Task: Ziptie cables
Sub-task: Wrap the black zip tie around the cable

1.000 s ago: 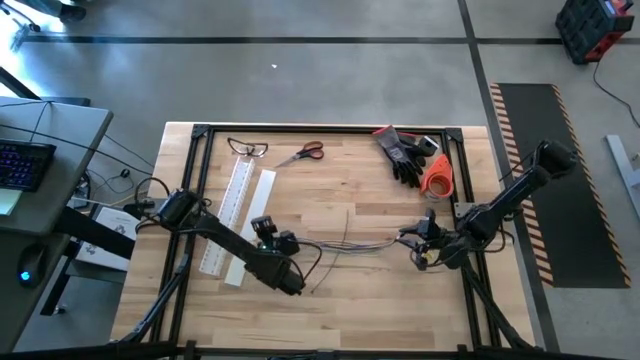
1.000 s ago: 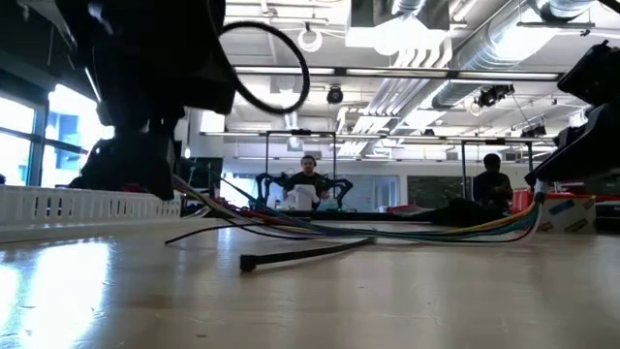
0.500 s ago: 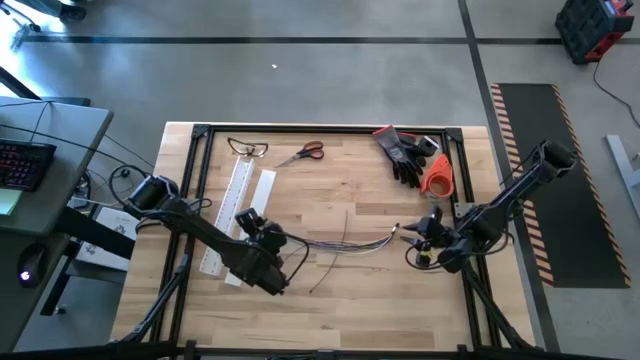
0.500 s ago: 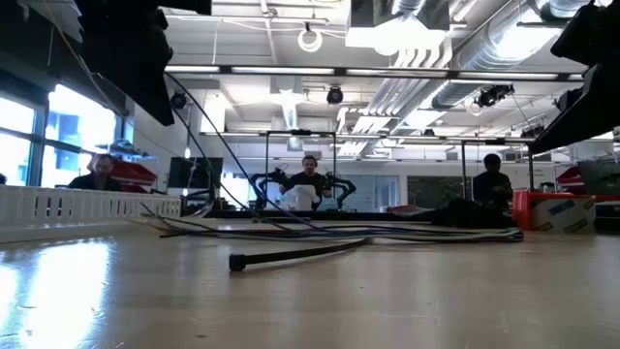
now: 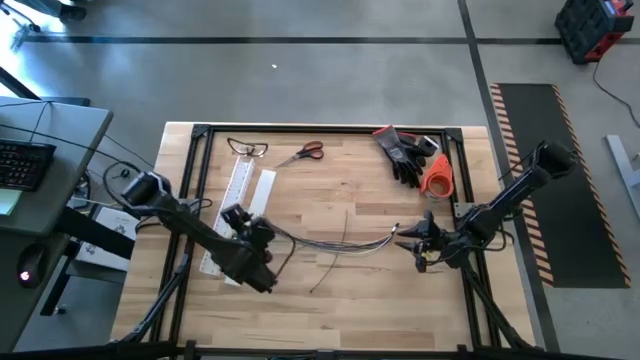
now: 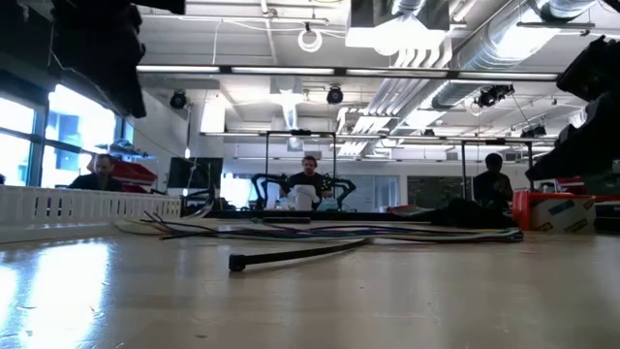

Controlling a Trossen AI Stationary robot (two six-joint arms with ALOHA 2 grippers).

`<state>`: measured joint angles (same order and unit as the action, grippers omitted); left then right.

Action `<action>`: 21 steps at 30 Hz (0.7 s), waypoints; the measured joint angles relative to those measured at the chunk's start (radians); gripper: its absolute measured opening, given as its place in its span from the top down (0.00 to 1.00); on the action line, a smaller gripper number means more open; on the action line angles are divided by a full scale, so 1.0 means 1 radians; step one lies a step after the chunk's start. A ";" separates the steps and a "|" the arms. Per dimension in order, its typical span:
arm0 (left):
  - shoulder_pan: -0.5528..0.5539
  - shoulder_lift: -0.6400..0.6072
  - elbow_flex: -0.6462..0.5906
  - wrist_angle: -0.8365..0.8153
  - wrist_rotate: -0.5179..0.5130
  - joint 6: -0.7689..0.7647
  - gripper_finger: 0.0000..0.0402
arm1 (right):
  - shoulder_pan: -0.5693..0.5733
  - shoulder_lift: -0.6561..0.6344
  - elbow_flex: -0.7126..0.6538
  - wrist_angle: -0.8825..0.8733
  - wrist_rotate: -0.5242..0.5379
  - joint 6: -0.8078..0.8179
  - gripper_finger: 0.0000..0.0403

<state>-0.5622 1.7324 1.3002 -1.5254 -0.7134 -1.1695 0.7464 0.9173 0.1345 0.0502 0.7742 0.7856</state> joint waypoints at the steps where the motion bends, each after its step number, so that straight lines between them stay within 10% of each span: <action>1: 0.007 -0.027 -0.019 0.005 0.032 -0.009 0.45 | 0.000 0.000 -0.006 0.008 0.000 0.005 0.68; 8: 0.009 -0.199 -0.193 0.111 0.134 -0.120 0.44 | 0.000 0.000 -0.013 0.060 -0.002 -0.032 0.68; 21: -0.014 0.010 -0.218 1.182 0.317 0.347 0.56 | -0.087 0.021 -0.013 0.113 0.015 -0.087 0.68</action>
<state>-0.5762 1.7426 1.0825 -0.3431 -0.3966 -0.8225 0.6598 0.9381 0.1215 0.1630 0.7888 0.6987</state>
